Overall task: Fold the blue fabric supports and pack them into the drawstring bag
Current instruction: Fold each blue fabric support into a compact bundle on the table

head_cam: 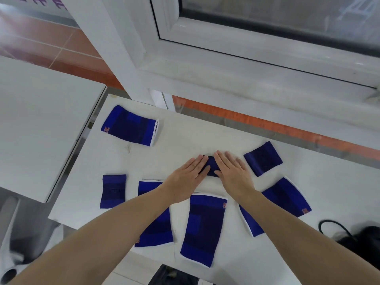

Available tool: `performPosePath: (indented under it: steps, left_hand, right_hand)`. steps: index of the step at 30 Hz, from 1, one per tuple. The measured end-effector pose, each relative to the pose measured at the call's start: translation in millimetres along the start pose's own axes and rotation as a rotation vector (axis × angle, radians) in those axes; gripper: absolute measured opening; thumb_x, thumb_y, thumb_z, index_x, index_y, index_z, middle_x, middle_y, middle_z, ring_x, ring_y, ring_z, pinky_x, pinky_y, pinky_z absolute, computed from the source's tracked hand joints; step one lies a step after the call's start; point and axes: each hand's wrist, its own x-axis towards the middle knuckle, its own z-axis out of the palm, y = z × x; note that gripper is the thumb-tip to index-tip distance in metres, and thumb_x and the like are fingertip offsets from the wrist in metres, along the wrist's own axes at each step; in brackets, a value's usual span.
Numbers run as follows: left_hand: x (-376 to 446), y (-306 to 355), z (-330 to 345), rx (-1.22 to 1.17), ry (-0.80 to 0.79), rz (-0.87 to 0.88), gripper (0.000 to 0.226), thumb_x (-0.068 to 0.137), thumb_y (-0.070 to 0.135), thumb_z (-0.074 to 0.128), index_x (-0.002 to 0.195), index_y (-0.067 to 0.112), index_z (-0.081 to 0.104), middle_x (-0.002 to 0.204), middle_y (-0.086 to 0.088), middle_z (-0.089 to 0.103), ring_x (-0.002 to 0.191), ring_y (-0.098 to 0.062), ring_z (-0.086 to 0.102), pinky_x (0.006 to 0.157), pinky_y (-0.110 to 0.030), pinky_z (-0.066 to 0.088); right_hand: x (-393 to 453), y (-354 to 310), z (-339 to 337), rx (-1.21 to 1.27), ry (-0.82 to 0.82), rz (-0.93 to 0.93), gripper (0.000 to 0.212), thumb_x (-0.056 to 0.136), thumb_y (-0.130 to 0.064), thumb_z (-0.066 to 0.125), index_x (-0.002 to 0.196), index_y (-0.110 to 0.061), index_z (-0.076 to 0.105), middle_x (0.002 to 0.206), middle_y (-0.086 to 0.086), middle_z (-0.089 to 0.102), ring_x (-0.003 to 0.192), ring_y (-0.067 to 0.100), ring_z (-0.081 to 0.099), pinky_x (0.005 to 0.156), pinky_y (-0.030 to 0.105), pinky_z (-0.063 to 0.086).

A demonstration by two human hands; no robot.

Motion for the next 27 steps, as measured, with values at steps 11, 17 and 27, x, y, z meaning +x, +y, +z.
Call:
performPosePath:
  steps: [11, 17, 27]
  left_hand:
    - [-2, 1, 12, -0.024, 0.004, 0.008, 0.070, 0.100, 0.015, 0.035, 0.161, 0.002, 0.002, 0.165, -0.029, -0.015, 0.155, -0.043, -0.014, 0.127, -0.051, 0.009]
    - [1, 6, 4, -0.087, -0.010, -0.041, 0.075, 0.098, 0.018, 0.045, 0.162, 0.004, 0.007, 0.167, -0.026, -0.014, 0.156, -0.039, -0.013, 0.127, -0.050, 0.009]
    - [6, 16, -16, -0.149, -0.010, -0.143, 0.058, 0.105, 0.031, 0.041, 0.158, 0.011, 0.028, 0.170, -0.017, 0.007, 0.158, -0.032, 0.004, 0.127, -0.048, 0.014]
  right_hand:
    - [0, 8, 9, 0.029, -0.032, -0.037, 0.062, 0.110, -0.046, 0.023, 0.163, -0.023, 0.002, 0.171, -0.006, 0.004, 0.159, 0.019, -0.004, 0.129, 0.046, 0.008]
    - [1, 6, 2, 0.045, -0.053, -0.028, 0.062, 0.110, -0.046, 0.022, 0.164, -0.024, 0.001, 0.172, -0.007, 0.003, 0.159, 0.017, -0.005, 0.130, 0.044, 0.004]
    - [-2, 7, -21, 0.144, -0.039, -0.022, 0.057, 0.109, -0.036, 0.040, 0.163, -0.022, 0.024, 0.170, -0.003, 0.024, 0.158, 0.018, 0.018, 0.127, 0.039, 0.020]
